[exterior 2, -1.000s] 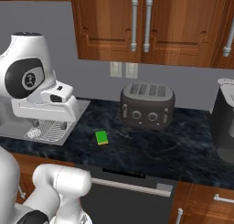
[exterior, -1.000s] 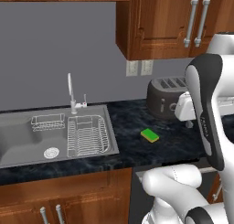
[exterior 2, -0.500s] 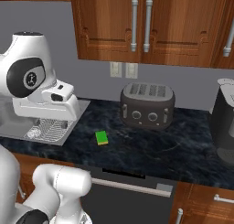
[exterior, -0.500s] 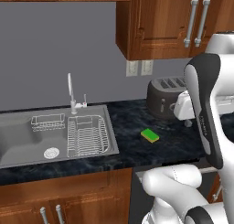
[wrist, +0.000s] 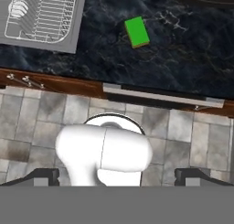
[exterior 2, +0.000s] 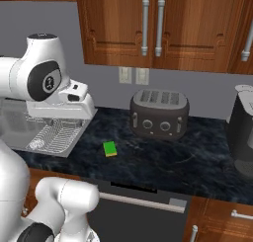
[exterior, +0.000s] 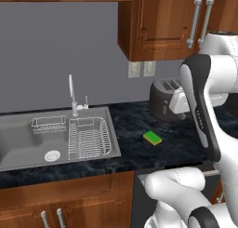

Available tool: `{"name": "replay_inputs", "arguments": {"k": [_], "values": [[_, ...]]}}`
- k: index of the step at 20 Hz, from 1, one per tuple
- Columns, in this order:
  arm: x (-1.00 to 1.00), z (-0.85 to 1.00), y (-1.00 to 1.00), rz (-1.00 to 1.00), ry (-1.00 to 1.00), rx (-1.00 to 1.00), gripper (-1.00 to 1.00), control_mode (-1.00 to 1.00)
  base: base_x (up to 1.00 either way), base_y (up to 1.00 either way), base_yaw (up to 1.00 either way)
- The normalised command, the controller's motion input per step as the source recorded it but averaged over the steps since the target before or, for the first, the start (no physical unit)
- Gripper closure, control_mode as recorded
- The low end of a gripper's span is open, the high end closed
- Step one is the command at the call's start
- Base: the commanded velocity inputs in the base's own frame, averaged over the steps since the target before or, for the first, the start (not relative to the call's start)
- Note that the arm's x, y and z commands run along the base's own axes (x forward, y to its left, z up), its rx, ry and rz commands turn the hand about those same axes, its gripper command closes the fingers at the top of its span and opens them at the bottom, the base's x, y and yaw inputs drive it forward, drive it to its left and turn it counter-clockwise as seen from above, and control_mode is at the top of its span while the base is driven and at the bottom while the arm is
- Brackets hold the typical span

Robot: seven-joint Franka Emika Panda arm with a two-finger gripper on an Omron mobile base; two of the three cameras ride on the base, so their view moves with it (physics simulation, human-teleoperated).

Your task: Place the sponge inside the microwave to prepare for sanitizing.

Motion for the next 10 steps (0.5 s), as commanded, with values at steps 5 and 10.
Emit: {"name": "replay_inputs", "arguments": {"k": [5,10], "values": [[0.16,-0.35,-0.19,0.07,-0.02,-0.01,-1.00,-1.00,0.00,0.00,0.00],[0.00,-0.29,-0.02,0.03,0.00,-0.05,-1.00,-1.00,0.00,0.00,0.00]]}}
